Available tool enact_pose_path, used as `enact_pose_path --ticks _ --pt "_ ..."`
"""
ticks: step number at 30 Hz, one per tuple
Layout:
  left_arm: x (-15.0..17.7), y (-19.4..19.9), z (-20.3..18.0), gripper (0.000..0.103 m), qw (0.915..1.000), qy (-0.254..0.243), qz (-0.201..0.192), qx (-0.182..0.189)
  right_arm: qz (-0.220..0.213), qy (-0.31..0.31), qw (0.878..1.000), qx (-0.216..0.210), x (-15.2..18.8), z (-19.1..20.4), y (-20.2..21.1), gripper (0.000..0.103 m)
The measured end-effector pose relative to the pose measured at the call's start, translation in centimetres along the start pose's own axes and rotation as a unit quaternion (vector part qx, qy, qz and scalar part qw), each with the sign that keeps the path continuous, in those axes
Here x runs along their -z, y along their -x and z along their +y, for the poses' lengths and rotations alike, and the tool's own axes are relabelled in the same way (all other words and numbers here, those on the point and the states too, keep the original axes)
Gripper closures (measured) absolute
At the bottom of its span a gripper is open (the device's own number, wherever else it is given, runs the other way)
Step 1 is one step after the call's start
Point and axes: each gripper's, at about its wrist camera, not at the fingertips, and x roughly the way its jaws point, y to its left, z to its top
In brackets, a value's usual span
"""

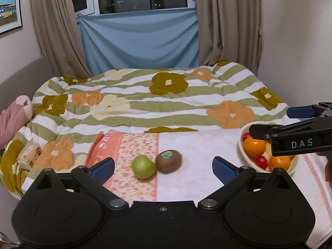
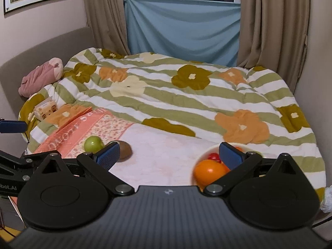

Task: Organize fruits
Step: 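Grasp the green apple with the left tool while the right tool moves to the kiwi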

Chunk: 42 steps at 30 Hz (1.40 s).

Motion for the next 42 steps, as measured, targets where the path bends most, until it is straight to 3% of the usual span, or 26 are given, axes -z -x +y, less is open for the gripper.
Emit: enact_pose_path --ticks 9,16,26,34,38,42 --pt "0.1 -4.0 4.9 0.001 0.9985 -0.033 0.02 0.038 0.026 -0.023 0.999 0.019 -0.4 4.0 -4.1 0.0" --pt "0.3 -9.5 7.3 0.005 0.9908 -0.092 0.046 0.088 0.051 -0.054 0.997 0.028 0.0 6.1 -9.1 0.0" --pt "1.3 -16.4 8.1 0.019 0.972 -0.143 0.091 0.163 0.063 -0.066 0.995 0.036 1.3 8.6 -14.6 0.0" --pt "1.7 -18.9 7.6 0.027 0.9651 -0.161 0.1 0.181 0.068 -0.067 0.995 0.029 1.6 9.3 -16.9 0.0" --pt "1.9 -19.9 7.4 0.045 0.9601 -0.166 0.113 0.194 0.081 -0.059 0.995 0.027 1.9 9.5 -17.9 0.0" --pt "2.2 -19.9 7.5 0.045 0.9586 -0.172 0.107 0.2 0.087 -0.049 0.995 0.024 2.0 9.7 -18.5 0.0"
